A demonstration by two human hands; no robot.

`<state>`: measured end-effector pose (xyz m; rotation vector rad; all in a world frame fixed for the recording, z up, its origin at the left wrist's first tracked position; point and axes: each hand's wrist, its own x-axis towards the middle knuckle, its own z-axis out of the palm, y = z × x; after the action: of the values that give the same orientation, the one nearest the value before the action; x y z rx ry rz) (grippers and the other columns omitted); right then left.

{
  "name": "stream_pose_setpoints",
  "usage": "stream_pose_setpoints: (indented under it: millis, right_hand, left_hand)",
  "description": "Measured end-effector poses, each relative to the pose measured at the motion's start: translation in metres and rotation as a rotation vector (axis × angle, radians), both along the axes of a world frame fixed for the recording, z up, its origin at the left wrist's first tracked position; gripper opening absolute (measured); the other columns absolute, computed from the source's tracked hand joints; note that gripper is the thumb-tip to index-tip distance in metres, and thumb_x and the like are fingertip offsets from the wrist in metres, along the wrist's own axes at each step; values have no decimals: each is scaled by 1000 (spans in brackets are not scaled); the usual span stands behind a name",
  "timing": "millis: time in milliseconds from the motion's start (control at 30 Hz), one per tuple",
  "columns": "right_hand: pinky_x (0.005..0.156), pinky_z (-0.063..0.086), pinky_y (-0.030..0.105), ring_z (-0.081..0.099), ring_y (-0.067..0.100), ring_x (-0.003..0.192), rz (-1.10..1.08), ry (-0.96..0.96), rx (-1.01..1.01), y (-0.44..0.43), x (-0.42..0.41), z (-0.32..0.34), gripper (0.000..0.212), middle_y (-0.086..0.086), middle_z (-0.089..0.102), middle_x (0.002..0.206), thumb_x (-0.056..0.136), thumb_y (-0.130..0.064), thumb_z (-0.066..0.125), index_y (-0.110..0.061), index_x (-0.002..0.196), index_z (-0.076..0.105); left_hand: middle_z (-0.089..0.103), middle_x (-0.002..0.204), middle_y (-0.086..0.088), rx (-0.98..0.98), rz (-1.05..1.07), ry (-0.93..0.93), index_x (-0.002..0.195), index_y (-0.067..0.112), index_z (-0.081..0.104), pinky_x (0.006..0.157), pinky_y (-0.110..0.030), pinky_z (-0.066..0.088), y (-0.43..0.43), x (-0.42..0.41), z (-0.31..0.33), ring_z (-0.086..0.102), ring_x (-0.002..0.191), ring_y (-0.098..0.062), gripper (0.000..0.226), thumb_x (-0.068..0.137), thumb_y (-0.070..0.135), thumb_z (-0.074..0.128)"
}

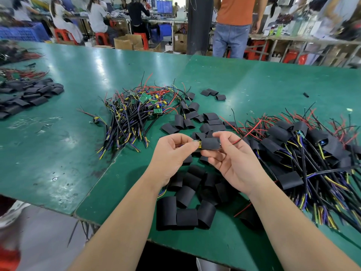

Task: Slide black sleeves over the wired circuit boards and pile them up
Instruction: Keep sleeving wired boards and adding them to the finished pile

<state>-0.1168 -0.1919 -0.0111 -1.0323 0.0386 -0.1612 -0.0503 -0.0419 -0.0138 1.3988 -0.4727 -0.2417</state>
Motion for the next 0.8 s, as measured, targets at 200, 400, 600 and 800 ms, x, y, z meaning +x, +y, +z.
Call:
stream_pose_setpoints:
  millis: [200, 400, 600, 800]
  right_hand:
    - [53, 53, 21, 72, 20, 64, -49, 9, -29, 0, 3, -6, 15, 11, 74, 80, 80, -24, 59, -13, 89, 56]
    - [54, 52, 21, 71, 19, 62, -83, -27, -106, 1, 2, -4, 18, 9, 73, 78, 79, -25, 60, -12, 91, 55]
    - [56, 54, 23, 69, 18, 60, -155, -22, -80, 2, 1, -2, 17, 7, 73, 78, 77, -26, 61, -13, 87, 58]
    - [58, 53, 21, 71, 16, 66, -318, 6, -151, 2, 2, -3, 12, 4, 75, 83, 92, -12, 58, -16, 93, 70]
  left_hand:
    - [53, 53, 6, 119, 100, -116, 64, 22, 66, 48, -14, 36, 0, 0, -2, 42, 48, -7, 9, 71, 26, 67]
    - [57, 63, 1, 166, 110, -150, 68, 24, 66, 56, -17, 41, -1, 1, -4, 47, 60, -10, 4, 71, 26, 67]
    - [65, 72, 8, 166, 88, -222, 78, 26, 70, 63, -15, 44, -1, 1, -8, 54, 65, -6, 12, 82, 15, 73]
    - [67, 73, 17, 206, 257, -405, 80, 33, 69, 64, -7, 41, -4, -3, -7, 58, 67, 6, 21, 81, 12, 74]
